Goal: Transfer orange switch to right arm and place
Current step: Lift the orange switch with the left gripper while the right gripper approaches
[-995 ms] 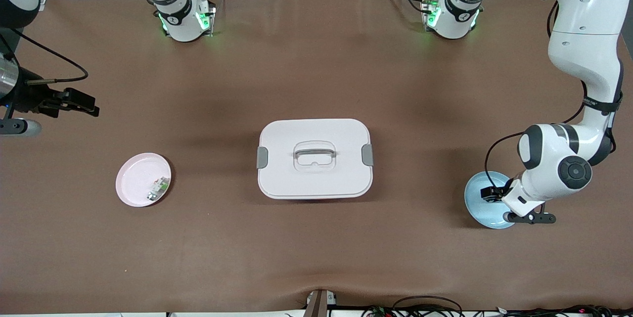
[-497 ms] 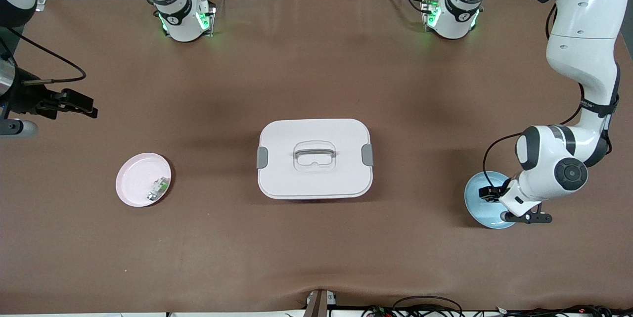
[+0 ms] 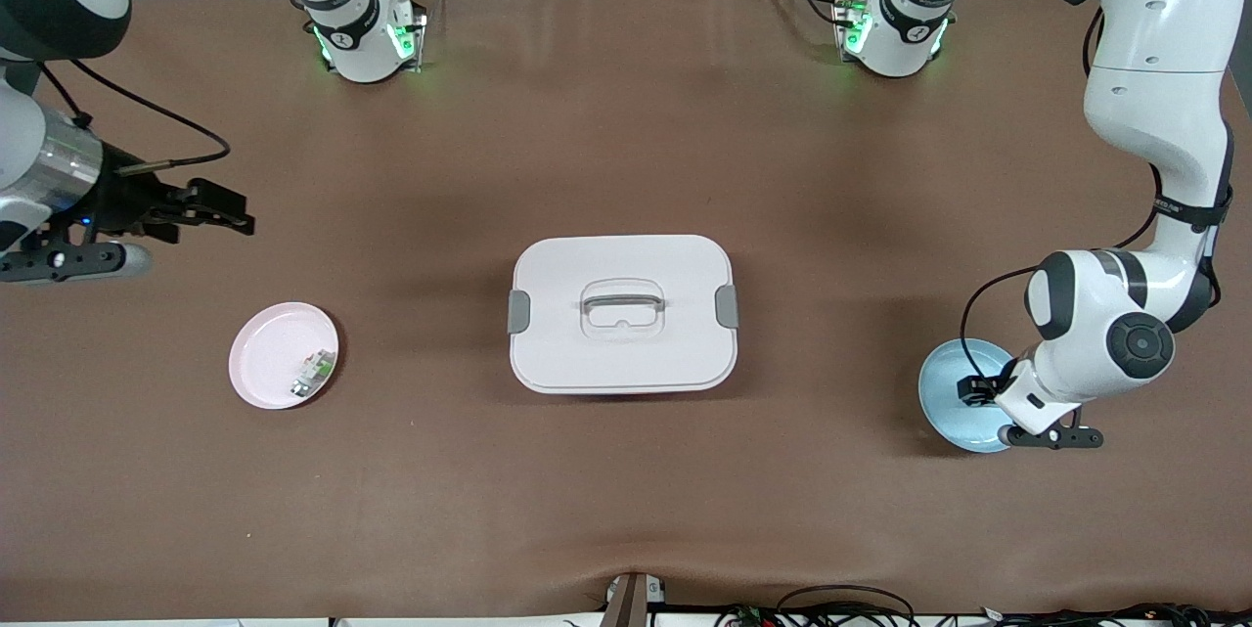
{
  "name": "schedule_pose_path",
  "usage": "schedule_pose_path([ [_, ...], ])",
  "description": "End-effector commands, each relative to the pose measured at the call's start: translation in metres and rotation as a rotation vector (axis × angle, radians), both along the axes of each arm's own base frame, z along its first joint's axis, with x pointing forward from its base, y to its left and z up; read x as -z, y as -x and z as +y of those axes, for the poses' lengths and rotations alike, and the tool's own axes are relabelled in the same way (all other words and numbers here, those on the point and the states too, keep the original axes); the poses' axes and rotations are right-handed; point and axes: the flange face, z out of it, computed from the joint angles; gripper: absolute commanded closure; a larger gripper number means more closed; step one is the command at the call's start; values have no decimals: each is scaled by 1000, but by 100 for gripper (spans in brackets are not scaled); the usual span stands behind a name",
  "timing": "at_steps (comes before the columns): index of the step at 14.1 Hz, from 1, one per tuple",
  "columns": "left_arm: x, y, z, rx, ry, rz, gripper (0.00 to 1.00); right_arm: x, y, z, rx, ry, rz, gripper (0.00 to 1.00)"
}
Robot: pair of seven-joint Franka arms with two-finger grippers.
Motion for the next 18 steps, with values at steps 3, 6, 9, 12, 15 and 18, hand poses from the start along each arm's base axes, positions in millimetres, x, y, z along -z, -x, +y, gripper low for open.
schedule_pose_path([
  [3,-63,2,-9,-109,140,31,100,12,14,53,86,-62,64,0],
  [6,-106,13,-22,-210,243,101,100,7,29,108,203,-144,120,0],
  [9,-149,25,-54,-282,266,148,100,13,44,155,223,-190,70,0],
  [12,-201,43,-100,-376,268,185,100,10,53,196,307,-272,69,0],
  [15,-254,60,-156,-499,282,251,100,19,61,222,367,-326,94,0],
  [18,-285,80,-220,-637,272,317,100,28,64,227,433,-425,111,0],
])
